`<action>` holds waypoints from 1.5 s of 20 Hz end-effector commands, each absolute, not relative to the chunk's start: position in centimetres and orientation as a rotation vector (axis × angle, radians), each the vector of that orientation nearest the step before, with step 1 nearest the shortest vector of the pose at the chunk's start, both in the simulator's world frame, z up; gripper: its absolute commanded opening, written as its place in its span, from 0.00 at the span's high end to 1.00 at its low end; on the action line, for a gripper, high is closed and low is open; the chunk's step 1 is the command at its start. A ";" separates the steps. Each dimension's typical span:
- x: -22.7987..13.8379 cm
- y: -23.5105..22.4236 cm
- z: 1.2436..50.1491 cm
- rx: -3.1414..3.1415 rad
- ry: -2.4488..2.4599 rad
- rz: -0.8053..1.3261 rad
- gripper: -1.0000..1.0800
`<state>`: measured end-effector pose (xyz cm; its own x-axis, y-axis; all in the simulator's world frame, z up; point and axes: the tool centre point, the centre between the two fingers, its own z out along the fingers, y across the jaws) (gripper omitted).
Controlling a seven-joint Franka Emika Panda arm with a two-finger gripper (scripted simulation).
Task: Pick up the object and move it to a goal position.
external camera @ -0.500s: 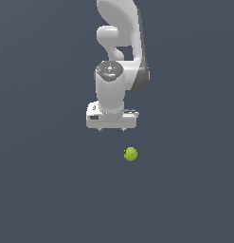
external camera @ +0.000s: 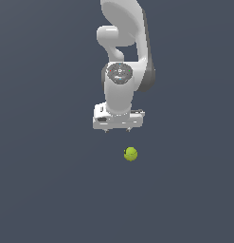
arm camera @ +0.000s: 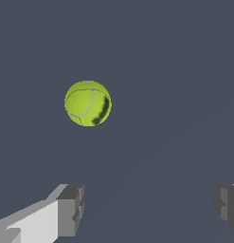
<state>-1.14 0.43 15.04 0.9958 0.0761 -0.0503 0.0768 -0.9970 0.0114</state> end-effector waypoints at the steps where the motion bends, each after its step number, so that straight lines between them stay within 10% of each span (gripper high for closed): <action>1: -1.2 0.8 15.0 3.124 0.134 -0.084 0.04; 30: 4.8 6.6 9.4 3.030 0.824 -0.005 0.04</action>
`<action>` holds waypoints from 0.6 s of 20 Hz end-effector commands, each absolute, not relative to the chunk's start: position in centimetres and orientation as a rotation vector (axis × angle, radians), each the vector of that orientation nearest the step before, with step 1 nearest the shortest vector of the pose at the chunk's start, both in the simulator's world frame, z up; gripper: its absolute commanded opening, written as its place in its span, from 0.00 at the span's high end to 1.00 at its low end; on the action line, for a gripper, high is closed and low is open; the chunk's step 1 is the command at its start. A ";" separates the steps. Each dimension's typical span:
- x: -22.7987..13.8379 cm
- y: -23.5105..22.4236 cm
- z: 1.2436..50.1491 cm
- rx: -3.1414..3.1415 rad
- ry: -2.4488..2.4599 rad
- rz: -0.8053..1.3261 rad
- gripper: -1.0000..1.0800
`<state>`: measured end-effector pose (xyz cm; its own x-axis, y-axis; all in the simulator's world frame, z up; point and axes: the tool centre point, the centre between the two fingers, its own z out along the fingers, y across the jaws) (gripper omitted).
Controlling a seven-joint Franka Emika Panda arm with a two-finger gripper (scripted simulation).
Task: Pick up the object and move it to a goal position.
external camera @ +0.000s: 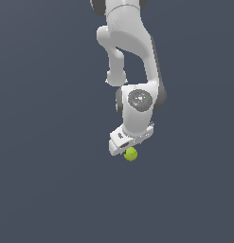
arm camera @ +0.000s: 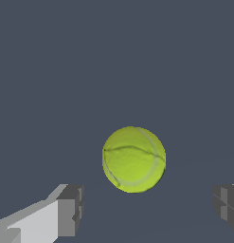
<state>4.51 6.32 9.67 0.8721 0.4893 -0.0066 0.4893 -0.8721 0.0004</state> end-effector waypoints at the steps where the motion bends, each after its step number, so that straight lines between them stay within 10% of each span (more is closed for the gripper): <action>1: 4.9 6.7 9.3 3.027 0.836 -0.003 0.04; 12: 4.9 6.8 7.7 3.024 0.853 -0.002 0.04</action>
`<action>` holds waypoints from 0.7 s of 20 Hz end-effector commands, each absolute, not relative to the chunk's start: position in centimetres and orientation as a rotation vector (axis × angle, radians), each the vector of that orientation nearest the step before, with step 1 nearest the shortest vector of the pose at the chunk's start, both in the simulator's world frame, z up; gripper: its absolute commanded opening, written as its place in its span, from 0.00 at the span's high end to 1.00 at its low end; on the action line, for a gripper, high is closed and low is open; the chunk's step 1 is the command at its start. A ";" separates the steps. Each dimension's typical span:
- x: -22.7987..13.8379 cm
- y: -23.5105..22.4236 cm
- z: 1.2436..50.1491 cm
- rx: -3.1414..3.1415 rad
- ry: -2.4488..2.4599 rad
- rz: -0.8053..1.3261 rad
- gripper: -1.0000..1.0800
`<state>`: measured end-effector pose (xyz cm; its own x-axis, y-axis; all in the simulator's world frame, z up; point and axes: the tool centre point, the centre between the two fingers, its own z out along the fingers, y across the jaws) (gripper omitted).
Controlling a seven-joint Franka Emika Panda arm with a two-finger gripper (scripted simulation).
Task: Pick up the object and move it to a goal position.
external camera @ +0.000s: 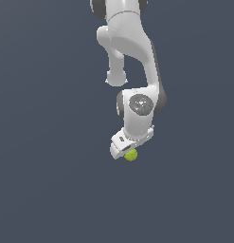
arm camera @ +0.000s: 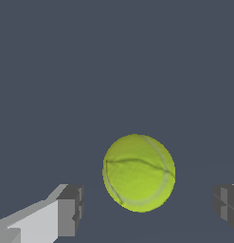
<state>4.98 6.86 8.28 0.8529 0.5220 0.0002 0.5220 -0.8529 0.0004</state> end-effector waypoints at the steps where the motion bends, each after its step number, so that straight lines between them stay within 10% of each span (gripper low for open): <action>1: 4.9 6.9 7.1 3.023 0.854 -0.001 0.04; 11: 5.0 6.9 4.1 3.022 0.859 0.000 0.04; 12: 5.0 6.9 4.1 3.022 0.859 0.000 1.00; 14: 5.0 6.9 4.1 3.022 0.859 0.000 1.00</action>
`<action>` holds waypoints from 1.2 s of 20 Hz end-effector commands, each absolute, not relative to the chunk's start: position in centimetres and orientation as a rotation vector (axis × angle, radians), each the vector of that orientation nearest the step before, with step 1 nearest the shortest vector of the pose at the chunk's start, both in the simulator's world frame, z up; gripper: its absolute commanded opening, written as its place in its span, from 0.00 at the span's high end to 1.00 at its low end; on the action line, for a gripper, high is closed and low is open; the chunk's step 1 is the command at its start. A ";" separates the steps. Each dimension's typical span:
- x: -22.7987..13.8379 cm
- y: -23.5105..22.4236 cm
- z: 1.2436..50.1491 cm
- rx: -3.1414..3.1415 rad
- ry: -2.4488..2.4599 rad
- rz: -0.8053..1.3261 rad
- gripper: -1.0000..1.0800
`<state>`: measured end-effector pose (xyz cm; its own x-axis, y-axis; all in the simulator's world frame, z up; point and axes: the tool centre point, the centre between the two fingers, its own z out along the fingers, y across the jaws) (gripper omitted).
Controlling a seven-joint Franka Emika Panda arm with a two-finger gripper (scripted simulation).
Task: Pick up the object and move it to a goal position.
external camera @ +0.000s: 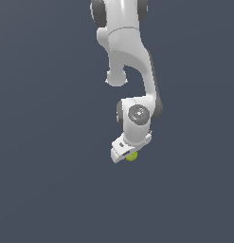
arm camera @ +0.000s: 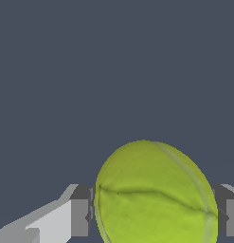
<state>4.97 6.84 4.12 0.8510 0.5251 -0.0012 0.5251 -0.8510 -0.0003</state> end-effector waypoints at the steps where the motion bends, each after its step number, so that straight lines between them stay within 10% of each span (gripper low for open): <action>1: 5.0 6.9 4.1 3.022 0.859 0.000 1.00; 24: 6.3 4.3 11.3 2.967 1.033 0.092 1.00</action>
<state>5.99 4.80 9.94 0.7945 0.6057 0.0445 0.6058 -0.7955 0.0128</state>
